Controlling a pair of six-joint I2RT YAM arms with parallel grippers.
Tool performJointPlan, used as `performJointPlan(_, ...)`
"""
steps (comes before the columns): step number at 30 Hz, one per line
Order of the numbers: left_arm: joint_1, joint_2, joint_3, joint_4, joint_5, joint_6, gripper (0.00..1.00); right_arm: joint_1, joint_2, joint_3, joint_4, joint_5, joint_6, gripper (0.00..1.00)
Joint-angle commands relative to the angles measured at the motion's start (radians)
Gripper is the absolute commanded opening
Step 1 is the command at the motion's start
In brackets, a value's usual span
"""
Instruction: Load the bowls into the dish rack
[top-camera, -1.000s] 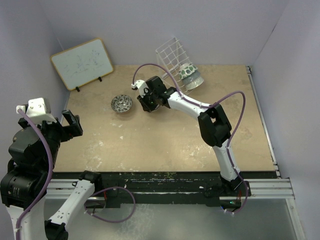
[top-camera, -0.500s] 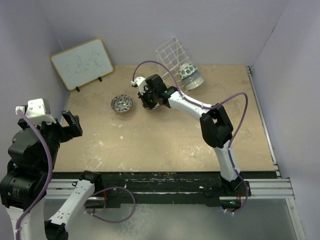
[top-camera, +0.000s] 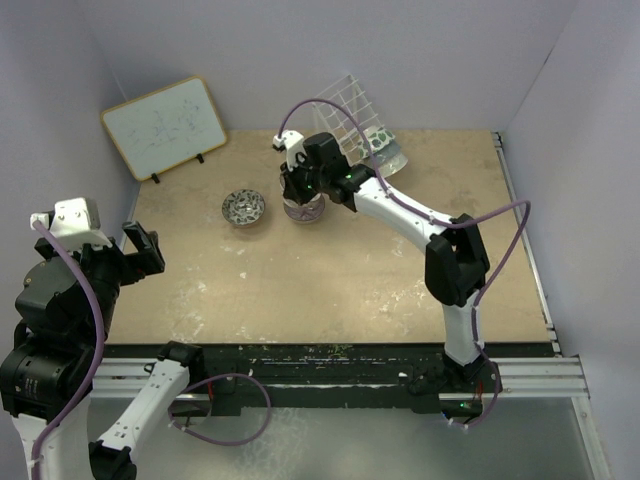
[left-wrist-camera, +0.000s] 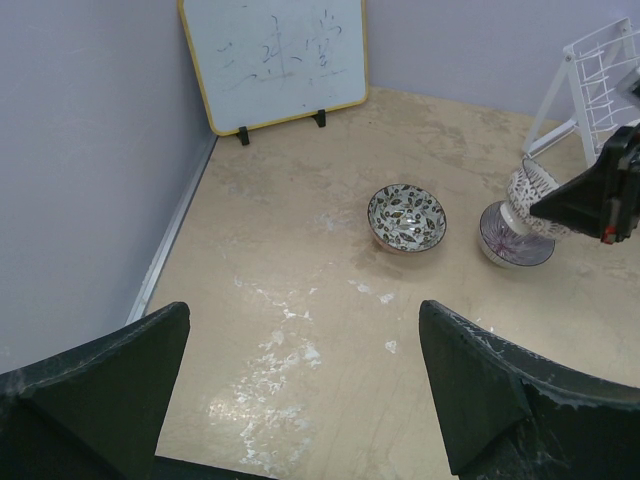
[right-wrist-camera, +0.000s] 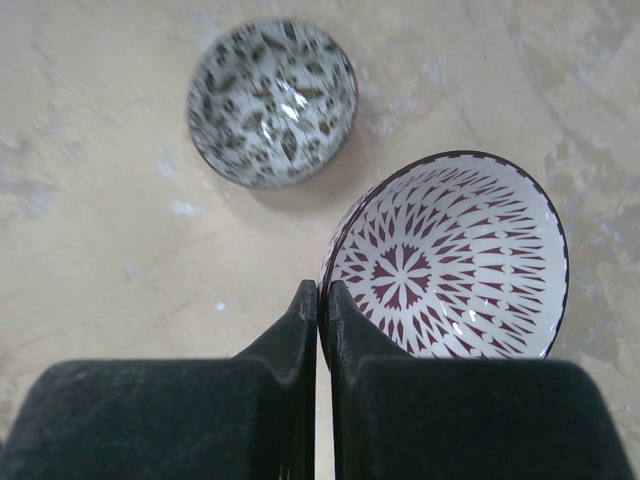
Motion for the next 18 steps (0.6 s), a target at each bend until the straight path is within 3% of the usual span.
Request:
performJointPlan(1, -0.004, -0.003, 0.019, 0.027, -0.007, -0.010, 0.99, -0.066, -0.119, -0.038, 0.216, -0.147, 0.163, 0.00)
performJointPlan(6, -0.004, 0.001, 0.027, 0.027, -0.010, -0.004, 0.99, -0.174, -0.229, -0.185, 0.474, -0.280, 0.374, 0.00)
performJointPlan(10, -0.004, 0.012, 0.037, 0.029, -0.010, 0.001, 0.99, -0.231, -0.313, -0.264, 0.639, -0.279, 0.495, 0.00)
performJointPlan(18, -0.004, 0.016, 0.033, 0.036, -0.001, -0.006, 0.99, -0.390, -0.347, -0.413, 1.073, -0.202, 0.900, 0.00)
